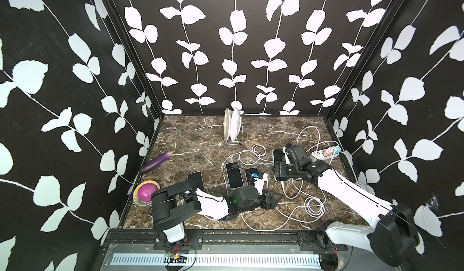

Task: Unplug the charging cable from the phone
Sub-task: Remove the charging cable from the phone.

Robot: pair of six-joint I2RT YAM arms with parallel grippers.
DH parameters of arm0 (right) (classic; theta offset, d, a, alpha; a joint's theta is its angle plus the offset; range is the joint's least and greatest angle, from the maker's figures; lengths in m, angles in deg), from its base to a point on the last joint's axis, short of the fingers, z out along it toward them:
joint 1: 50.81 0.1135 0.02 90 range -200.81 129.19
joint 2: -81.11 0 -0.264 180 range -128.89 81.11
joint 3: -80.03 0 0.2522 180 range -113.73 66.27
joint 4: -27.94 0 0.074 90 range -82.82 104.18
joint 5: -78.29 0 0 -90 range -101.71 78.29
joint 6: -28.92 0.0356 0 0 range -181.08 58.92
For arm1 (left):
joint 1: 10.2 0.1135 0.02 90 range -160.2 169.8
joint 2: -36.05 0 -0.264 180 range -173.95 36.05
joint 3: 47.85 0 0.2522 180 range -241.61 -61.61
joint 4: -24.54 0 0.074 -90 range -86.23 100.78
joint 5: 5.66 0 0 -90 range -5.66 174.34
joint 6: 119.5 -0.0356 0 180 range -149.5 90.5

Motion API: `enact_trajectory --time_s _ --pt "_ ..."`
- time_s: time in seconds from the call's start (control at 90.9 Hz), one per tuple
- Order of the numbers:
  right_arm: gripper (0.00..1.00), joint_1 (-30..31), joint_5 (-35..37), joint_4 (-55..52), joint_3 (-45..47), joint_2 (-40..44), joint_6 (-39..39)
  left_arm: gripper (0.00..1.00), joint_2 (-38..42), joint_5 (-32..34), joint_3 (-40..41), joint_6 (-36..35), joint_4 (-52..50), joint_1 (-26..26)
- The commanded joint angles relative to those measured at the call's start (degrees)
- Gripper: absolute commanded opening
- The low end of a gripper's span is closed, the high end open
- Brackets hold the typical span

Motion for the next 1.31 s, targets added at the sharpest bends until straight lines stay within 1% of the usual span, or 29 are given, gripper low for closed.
enact_trajectory --time_s 0.0,0.121,0.231,0.429,0.715,0.99,1.166,1.298 --pt "0.0 0.0 0.0 1.9 -0.5 3.2 1.5 0.64 -1.0 0.3 -0.7 -1.2 1.1 -0.3" --pt "0.0 0.1 -0.8 2.0 -0.2 4.5 0.6 0.62 -0.9 0.7 -0.2 -1.7 1.0 -0.3" --pt "0.0 0.1 -1.6 2.6 0.9 5.1 -0.3 0.63 1.0 2.0 0.4 -2.9 -0.9 -0.3" --pt "0.0 0.1 -0.7 1.9 0.3 5.5 -0.8 0.63 1.1 1.1 -1.1 -4.4 -2.7 -0.3" --pt "0.0 0.1 -0.3 2.0 -1.1 4.3 -0.7 0.62 -1.1 -0.2 -1.3 -6.1 1.9 -0.3" --pt "0.0 0.1 -1.0 2.4 -3.4 3.0 -1.1 0.59 -6.4 -1.7 -2.6 -5.5 8.5 -0.3" --pt "0.0 0.0 -0.2 2.3 -3.2 3.3 -0.7 0.6 -7.8 -1.3 -3.7 -5.8 8.1 -0.3" --pt "0.0 0.0 -0.1 2.6 -2.6 3.6 0.4 0.59 -8.6 1.0 -3.4 -6.1 8.9 -0.3"
